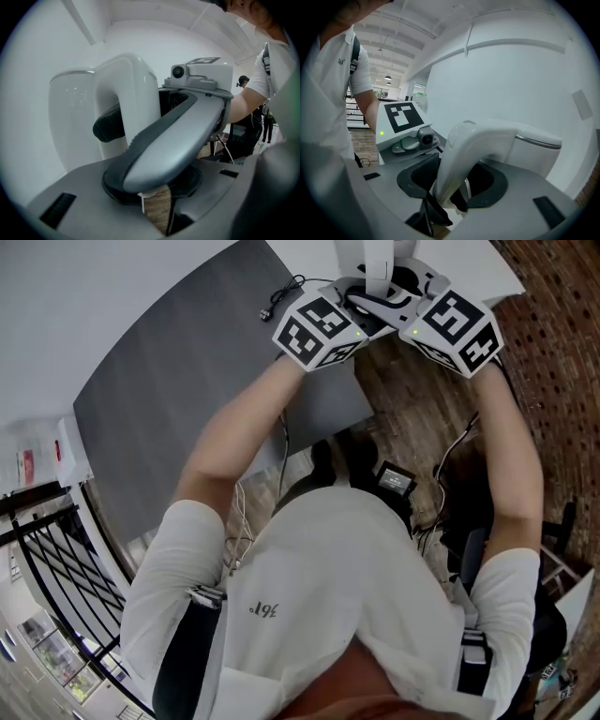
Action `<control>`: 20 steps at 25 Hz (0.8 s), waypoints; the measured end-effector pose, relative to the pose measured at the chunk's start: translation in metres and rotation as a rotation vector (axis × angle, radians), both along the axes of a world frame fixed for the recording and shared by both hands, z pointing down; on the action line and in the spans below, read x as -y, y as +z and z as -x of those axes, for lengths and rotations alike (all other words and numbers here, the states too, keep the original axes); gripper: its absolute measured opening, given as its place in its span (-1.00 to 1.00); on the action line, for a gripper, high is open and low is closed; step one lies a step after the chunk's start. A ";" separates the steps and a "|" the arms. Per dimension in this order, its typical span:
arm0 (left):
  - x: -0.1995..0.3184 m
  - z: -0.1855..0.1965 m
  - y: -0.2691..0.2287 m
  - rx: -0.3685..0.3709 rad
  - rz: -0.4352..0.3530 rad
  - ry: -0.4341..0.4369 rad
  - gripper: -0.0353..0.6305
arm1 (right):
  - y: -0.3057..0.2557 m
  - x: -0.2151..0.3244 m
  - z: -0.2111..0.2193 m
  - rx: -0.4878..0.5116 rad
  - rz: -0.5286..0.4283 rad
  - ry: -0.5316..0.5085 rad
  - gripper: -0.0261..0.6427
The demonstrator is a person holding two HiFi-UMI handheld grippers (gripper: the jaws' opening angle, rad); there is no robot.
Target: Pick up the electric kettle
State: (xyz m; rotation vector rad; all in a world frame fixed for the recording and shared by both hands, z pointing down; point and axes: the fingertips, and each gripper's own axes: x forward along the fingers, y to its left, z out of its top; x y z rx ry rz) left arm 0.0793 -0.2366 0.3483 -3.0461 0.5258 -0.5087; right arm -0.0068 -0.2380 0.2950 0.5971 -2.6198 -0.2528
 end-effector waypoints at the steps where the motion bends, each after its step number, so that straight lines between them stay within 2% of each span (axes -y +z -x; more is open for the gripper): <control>1: -0.002 0.000 -0.002 0.004 -0.004 0.000 -0.58 | -0.002 -0.002 0.000 0.002 -0.003 0.000 -0.42; 20: -0.025 0.005 -0.033 -0.001 -0.038 0.014 -0.58 | -0.032 -0.026 0.004 0.000 -0.061 -0.002 -0.42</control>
